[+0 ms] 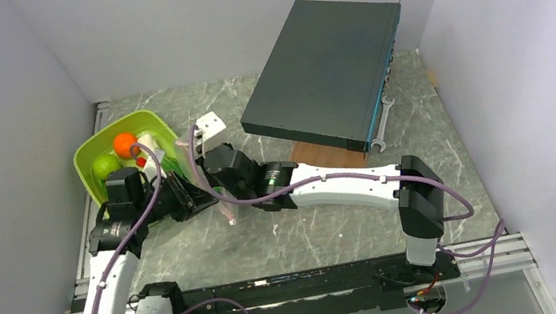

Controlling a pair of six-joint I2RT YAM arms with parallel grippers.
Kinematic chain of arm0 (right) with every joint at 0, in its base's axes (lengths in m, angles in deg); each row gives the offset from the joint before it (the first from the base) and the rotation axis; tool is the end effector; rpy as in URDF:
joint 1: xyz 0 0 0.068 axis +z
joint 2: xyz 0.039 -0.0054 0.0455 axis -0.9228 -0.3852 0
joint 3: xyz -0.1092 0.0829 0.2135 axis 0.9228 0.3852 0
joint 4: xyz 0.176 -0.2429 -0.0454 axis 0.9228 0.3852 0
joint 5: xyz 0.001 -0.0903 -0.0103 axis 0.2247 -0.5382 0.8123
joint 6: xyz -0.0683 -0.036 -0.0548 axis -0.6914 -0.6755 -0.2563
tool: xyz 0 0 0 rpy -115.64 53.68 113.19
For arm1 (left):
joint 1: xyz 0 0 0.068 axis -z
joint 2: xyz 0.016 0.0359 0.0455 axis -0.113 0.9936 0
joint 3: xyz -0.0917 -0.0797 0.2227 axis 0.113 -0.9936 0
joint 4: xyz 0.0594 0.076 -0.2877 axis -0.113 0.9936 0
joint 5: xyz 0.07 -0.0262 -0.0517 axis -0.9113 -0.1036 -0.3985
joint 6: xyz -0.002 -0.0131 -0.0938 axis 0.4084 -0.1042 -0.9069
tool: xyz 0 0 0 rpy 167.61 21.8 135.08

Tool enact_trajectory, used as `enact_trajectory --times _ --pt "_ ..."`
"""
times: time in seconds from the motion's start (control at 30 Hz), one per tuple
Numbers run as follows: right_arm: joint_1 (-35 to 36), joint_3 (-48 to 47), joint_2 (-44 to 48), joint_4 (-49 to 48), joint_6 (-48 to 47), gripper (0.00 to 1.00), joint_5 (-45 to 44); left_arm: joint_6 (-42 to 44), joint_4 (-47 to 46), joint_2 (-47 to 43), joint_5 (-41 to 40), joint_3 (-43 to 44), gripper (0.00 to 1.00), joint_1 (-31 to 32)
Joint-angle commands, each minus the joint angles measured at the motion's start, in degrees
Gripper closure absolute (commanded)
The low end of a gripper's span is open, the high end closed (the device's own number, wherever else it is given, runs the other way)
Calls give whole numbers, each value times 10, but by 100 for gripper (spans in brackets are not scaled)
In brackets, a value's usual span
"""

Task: Place the food in the zip-top bag and seal the zipper
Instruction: Place the fake vegetable in the zipper food storage bag, then adjust the zipper food storage bag at the center of the board.

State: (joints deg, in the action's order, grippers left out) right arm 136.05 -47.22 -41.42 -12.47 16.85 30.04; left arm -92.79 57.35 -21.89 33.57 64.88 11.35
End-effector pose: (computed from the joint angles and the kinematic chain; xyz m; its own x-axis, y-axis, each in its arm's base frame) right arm 0.2281 0.4539 0.2930 -0.2656 -0.0462 -0.9630 -0.5272 0.8432 0.1049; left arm 0.2389 -0.0781 0.2512 -0.8467 -0.4591 -0.2692 -0.0116 0.5216 -0.8531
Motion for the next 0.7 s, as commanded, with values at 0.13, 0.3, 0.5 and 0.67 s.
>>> enact_trajectory --times 0.13,0.3,0.5,0.67 --pt "-18 0 41 1 39 100 18 119 97 -78 -90 94 47 8" --pt "-19 12 59 2 47 100 26 117 101 -117 -166 98 42 8" --pt "-19 17 69 8 56 100 31 119 67 -80 -200 131 45 8" --pt "-18 17 72 10 59 100 39 134 7 -35 -183 122 46 8"
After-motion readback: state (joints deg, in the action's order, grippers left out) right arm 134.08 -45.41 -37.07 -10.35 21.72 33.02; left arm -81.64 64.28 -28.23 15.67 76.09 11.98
